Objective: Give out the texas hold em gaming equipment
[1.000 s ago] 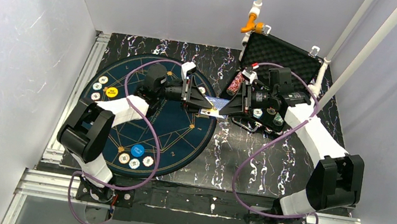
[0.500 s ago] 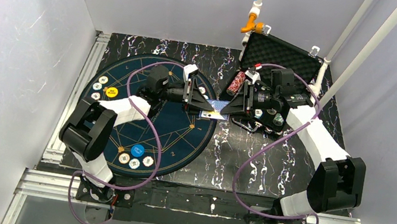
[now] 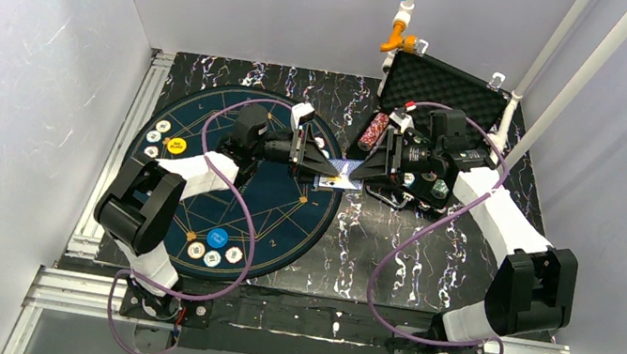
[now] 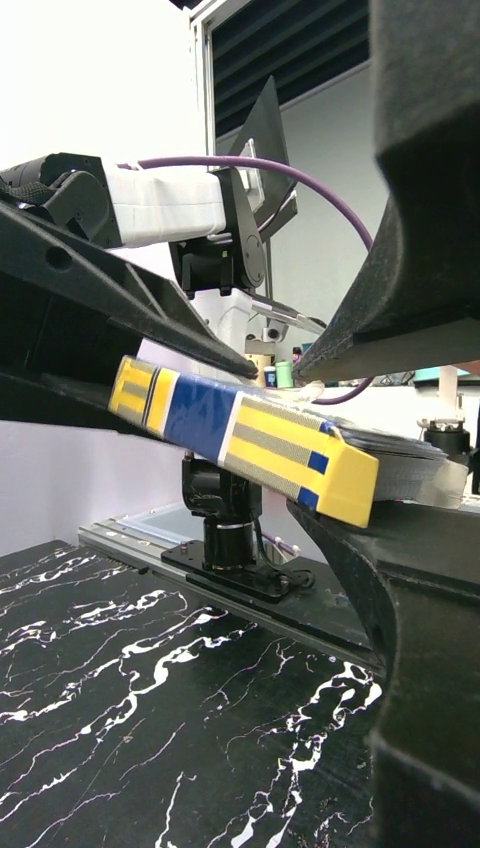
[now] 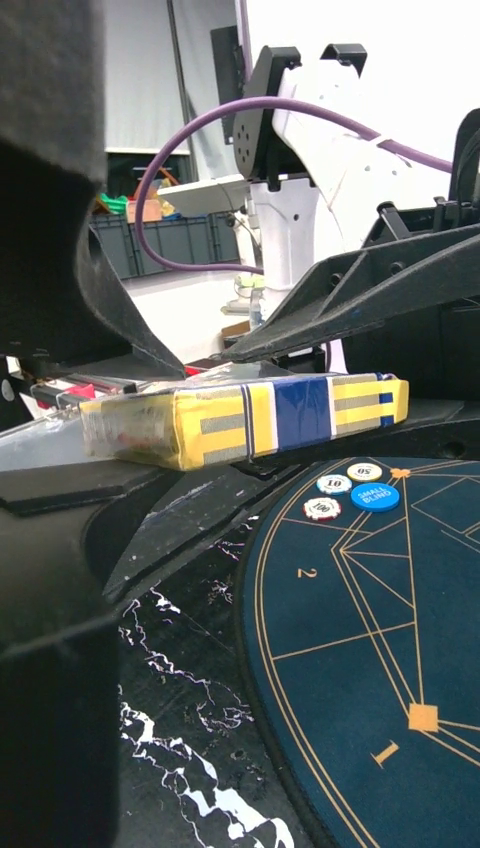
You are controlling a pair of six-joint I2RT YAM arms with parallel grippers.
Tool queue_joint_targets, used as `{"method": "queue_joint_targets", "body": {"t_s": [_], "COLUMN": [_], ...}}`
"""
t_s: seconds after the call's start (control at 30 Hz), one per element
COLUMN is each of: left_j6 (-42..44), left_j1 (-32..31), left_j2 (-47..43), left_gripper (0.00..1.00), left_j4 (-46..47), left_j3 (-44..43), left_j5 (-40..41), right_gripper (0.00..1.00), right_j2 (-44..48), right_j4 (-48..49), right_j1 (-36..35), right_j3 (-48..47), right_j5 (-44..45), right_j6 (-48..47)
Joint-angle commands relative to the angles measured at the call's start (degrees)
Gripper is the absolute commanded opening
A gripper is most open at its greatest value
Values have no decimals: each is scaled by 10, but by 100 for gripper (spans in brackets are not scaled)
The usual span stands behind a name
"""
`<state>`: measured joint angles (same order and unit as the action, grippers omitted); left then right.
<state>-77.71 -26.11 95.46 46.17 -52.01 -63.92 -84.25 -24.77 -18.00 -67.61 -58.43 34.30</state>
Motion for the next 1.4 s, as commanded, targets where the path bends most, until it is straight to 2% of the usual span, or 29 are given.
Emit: {"method": "queue_joint_targets", "body": {"t_s": [0.0,0.03,0.07,0.1,0.17,0.23,0.27,0.33,0.37,0.4,0.43,0.5,0.57,0.6,0.63,0.67,0.7,0.77,0.83,0.87,0.9,0.93,1.0,1.07,1.1,1.17,1.23,1.37], "left_j6": [-2,-2,-2,-2,-2,-2,-2,-2,-2,-2,-2,-2,-2,-2,-2,-2,-2,-2,-2,-2,-2,-2,-2,-3,-3,-3,-3,-3], "left_j1": [-3,-3,-3,-3,-4,-4,-4,-5,-5,-5,-5,-6,-6,-7,-6,-7,-7,-7,-8,-8,-8,-8,-8,-8,-8,-9,-9,-10], "left_j2": [-4,-4,-4,-4,-4,-3,-3,-2,-3,-3,-2,-2,0,0,0,1,1,2,4,5,6,5,6,7,6,7,8,10], "left_gripper": [42,41,41,41,42,42,40,38,38,40,41,42,42,42,42,43,43,43,43,43,43,43,43,41,40,39,40,42], "left_j4": [10,10,10,10,10,10,10,10,10,10,10,10,10,10,10,10,10,10,10,10,10,10,11,10,10,10,10,10], "left_j3": [-13,-13,-12,-13,-13,-13,-12,-12,-13,-14,-14,-14,-15,-16,-16,-17,-17,-17,-17,-17,-18,-19,-18,-18,-18,-18,-19,-20], "left_j5": [-16,-16,-16,-16,-16,-16,-16,-16,-16,-16,-16,-16,-16,-16,-16,-16,-16,-15,-15,-15,-15,-15,-15,-14,-14,-14,-15,-15], "right_gripper": [37,40,51,54,52,38,39,40,45,57,57,48,25,18,19,31,34,38,34,38,54,62,59,35,28,35,26,36], "right_j2": [17,17,18,17,19,19,20,22,23,23,23,22,23,22,24,24,22,22,21,22,22,23,21,21,21,22,22,22], "right_j4": [28,28,26,25,24,28,28,25,23,19,15,22,23,28,26,21,20,22,23,24,22,16,20,21,22,20,27,26], "right_j1": [4,4,6,6,7,6,7,9,9,10,11,12,13,13,14,15,15,15,16,16,17,18,17,18,18,20,20,21], "right_j3": [3,3,3,4,4,7,8,9,11,10,8,12,14,15,13,12,11,13,13,13,12,11,12,13,14,15,20,20], "right_j5": [-14,-11,-9,-7,-4,-14,-10,-7,-3,3,1,-8,-14,-18,-12,-7,-9,-7,-13,-12,-4,-2,-3,-5,-6,0,-10,-3], "right_j6": [8,9,9,9,10,6,8,6,6,6,0,4,1,1,1,0,0,4,3,4,4,3,3,5,6,5,8,11]}}
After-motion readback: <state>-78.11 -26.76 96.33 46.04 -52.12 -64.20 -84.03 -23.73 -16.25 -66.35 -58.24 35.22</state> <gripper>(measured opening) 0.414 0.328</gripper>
